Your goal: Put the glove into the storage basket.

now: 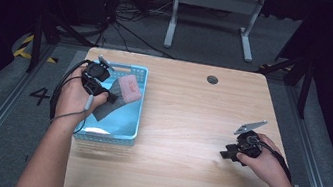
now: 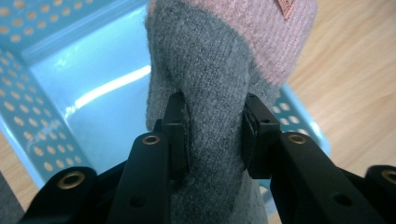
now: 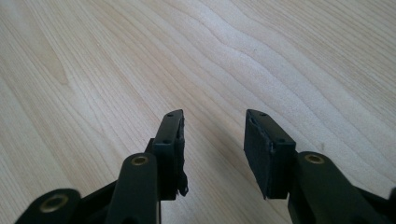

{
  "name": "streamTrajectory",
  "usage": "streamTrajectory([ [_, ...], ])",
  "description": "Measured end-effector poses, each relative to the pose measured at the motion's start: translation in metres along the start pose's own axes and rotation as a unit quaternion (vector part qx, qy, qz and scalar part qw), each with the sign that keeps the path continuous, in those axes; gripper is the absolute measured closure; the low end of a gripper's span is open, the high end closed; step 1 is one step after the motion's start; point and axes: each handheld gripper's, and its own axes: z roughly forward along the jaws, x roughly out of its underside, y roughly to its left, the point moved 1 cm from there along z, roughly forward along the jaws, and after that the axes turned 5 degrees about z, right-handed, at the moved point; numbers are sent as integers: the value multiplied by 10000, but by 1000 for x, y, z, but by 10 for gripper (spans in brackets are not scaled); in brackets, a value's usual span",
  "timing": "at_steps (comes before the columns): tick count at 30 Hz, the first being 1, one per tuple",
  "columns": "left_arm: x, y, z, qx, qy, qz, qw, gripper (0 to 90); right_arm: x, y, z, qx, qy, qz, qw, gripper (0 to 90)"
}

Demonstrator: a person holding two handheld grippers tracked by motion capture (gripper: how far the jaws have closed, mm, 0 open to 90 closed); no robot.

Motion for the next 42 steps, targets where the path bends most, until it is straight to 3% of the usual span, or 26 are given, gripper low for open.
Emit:
streamTrajectory([
  [15,8,38,55,239,508,-522,9971,674,0,1,1,15,19,-13,10000,586],
  [22,12,42,75,271,741,-587,9952,669,1,1,1,4,24,-28,10000,584],
  [36,20,49,97,470,1173,-690,9896,646,1,2,1,10,-11,-39,10000,578],
  [39,22,50,99,404,1316,-678,9882,596,1,2,0,8,-24,-48,10000,578],
  [42,23,50,101,105,1384,-707,9878,471,1,2,0,8,-23,-51,10000,577],
])
